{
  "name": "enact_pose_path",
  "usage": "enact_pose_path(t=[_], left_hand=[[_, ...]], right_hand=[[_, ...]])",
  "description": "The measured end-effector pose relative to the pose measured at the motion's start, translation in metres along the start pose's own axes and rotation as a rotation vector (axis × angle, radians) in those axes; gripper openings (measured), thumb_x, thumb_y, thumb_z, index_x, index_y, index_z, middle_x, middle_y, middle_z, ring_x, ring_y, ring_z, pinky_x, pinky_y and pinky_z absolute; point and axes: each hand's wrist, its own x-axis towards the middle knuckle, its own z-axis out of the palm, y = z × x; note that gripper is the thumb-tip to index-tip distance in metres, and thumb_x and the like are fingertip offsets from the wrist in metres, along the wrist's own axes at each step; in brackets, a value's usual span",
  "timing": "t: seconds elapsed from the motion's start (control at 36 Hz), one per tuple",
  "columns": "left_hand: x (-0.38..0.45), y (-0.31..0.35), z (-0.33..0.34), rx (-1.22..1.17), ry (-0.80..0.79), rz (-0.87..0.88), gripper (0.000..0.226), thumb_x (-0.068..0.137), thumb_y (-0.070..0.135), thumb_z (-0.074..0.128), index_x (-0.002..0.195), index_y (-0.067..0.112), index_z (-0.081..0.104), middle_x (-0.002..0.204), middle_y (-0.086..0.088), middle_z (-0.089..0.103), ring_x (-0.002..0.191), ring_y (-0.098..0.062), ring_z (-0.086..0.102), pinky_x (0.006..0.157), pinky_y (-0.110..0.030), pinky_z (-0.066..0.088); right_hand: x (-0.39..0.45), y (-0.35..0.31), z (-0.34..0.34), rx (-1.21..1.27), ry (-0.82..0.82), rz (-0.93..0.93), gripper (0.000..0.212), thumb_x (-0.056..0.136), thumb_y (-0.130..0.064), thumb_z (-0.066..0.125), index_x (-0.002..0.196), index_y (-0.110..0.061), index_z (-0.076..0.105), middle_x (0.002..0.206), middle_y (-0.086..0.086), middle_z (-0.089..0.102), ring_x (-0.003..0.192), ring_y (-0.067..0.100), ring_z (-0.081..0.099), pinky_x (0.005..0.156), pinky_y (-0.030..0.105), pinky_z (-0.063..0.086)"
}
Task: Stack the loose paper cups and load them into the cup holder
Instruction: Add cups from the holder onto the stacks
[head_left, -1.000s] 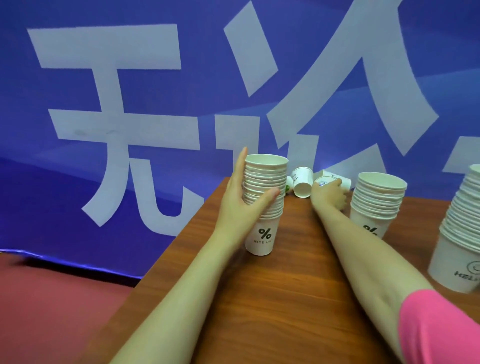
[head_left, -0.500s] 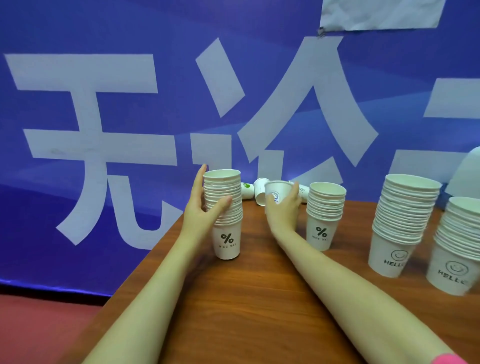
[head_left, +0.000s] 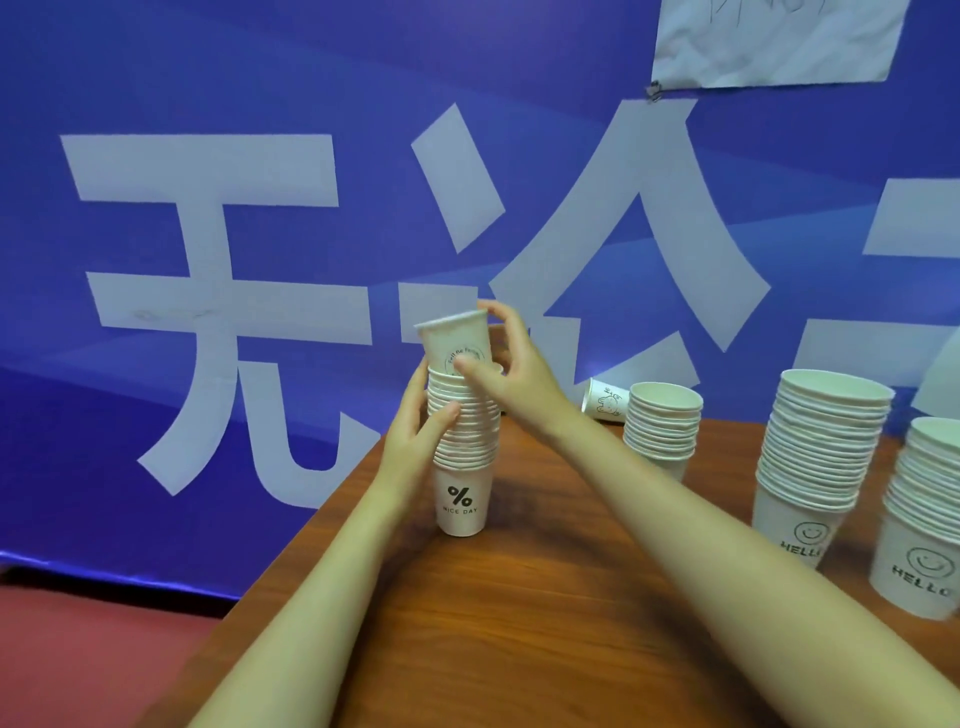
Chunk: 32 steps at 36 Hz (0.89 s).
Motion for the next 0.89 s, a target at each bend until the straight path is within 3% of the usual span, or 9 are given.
enact_pose_path(t=[0.08, 0.14, 0.25, 0.33, 0.39, 0.47, 0.58, 0.75, 0.89], left_hand=[[0.001, 0.0, 0.0, -0.008, 0.01, -0.015, 0.065, 0.089, 0.036, 0.057, 0.148, 0.021, 0.033, 0.138, -0.003, 0.055, 0.124, -0.022, 0.056, 0.099, -0.043, 0.05], [0.001, 0.001, 0.0, -0.029, 0.059, -0.023, 0.064, 0.091, 0.03, 0.054, 0.149, 0.028, 0.028, 0.139, 0.006, 0.051, 0.123, -0.011, 0.055, 0.092, -0.026, 0.052], [-0.001, 0.003, -0.001, -0.014, 0.121, 0.022, 0.063, 0.095, 0.02, 0.056, 0.146, 0.037, 0.023, 0.126, 0.01, 0.056, 0.107, 0.002, 0.061, 0.078, -0.013, 0.05], [-0.003, 0.009, -0.003, 0.078, 0.192, 0.072, 0.072, 0.086, 0.032, 0.066, 0.145, 0.043, 0.026, 0.122, 0.012, 0.059, 0.109, 0.0, 0.059, 0.078, -0.01, 0.049], [-0.003, 0.011, -0.006, 0.089, 0.248, 0.095, 0.071, 0.084, 0.033, 0.068, 0.144, 0.041, 0.031, 0.122, 0.018, 0.057, 0.108, 0.004, 0.057, 0.077, -0.007, 0.047], [-0.002, 0.013, -0.013, 0.092, 0.304, 0.102, 0.063, 0.087, 0.026, 0.068, 0.14, 0.039, 0.037, 0.125, 0.018, 0.053, 0.108, 0.007, 0.053, 0.075, -0.001, 0.043], [0.003, 0.009, -0.021, 0.101, 0.323, 0.069, 0.058, 0.087, 0.027, 0.069, 0.136, 0.038, 0.042, 0.124, 0.014, 0.056, 0.104, 0.013, 0.054, 0.073, -0.002, 0.044], [0.011, 0.001, -0.022, 0.108, 0.3, 0.049, 0.056, 0.088, 0.025, 0.069, 0.138, 0.03, 0.043, 0.128, 0.004, 0.057, 0.105, 0.002, 0.056, 0.069, -0.001, 0.043], [0.013, -0.002, -0.022, 0.11, 0.276, 0.046, 0.059, 0.088, 0.026, 0.068, 0.14, 0.028, 0.042, 0.131, 0.005, 0.056, 0.11, 0.001, 0.055, 0.071, -0.001, 0.043]], right_hand=[[-0.015, 0.019, 0.002, -0.006, -0.028, 0.018, 0.048, 0.089, -0.042, 0.058, 0.133, -0.026, 0.045, 0.128, -0.006, 0.057, 0.116, 0.009, 0.055, 0.096, 0.031, 0.044], [-0.025, 0.029, 0.005, -0.043, -0.05, -0.001, 0.05, 0.09, -0.05, 0.049, 0.135, -0.03, 0.046, 0.135, -0.01, 0.053, 0.126, 0.011, 0.048, 0.105, 0.035, 0.041], [-0.032, 0.038, 0.008, 0.075, -0.019, -0.029, 0.047, 0.094, -0.033, 0.043, 0.139, -0.021, 0.045, 0.139, -0.003, 0.052, 0.13, 0.009, 0.048, 0.107, 0.027, 0.041], [-0.023, 0.051, 0.008, 0.114, 0.083, 0.035, 0.048, 0.096, -0.036, 0.042, 0.141, -0.022, 0.045, 0.139, -0.002, 0.051, 0.129, 0.006, 0.046, 0.108, 0.023, 0.039], [-0.01, 0.07, 0.007, 0.107, 0.207, 0.145, 0.045, 0.1, -0.03, 0.045, 0.144, -0.021, 0.041, 0.137, -0.002, 0.049, 0.127, 0.009, 0.046, 0.111, 0.032, 0.038], [0.013, 0.108, -0.003, -0.193, 0.361, 0.319, 0.053, 0.098, -0.03, 0.052, 0.146, -0.017, 0.037, 0.144, 0.005, 0.043, 0.132, 0.02, 0.04, 0.112, 0.043, 0.033], [0.032, 0.15, -0.016, -0.558, 0.335, 0.459, 0.067, 0.093, -0.048, 0.054, 0.148, -0.015, 0.033, 0.144, 0.017, 0.042, 0.133, 0.034, 0.038, 0.106, 0.045, 0.034], [0.065, 0.176, -0.024, -0.546, 0.362, 0.659, 0.083, 0.088, -0.057, 0.055, 0.151, -0.013, 0.025, 0.149, 0.02, 0.034, 0.134, 0.041, 0.037, 0.102, 0.049, 0.037], [0.067, 0.168, -0.014, -0.514, 0.317, 0.729, 0.069, 0.095, -0.042, 0.054, 0.144, 0.003, 0.034, 0.142, 0.024, 0.043, 0.13, 0.041, 0.042, 0.103, 0.043, 0.036]])
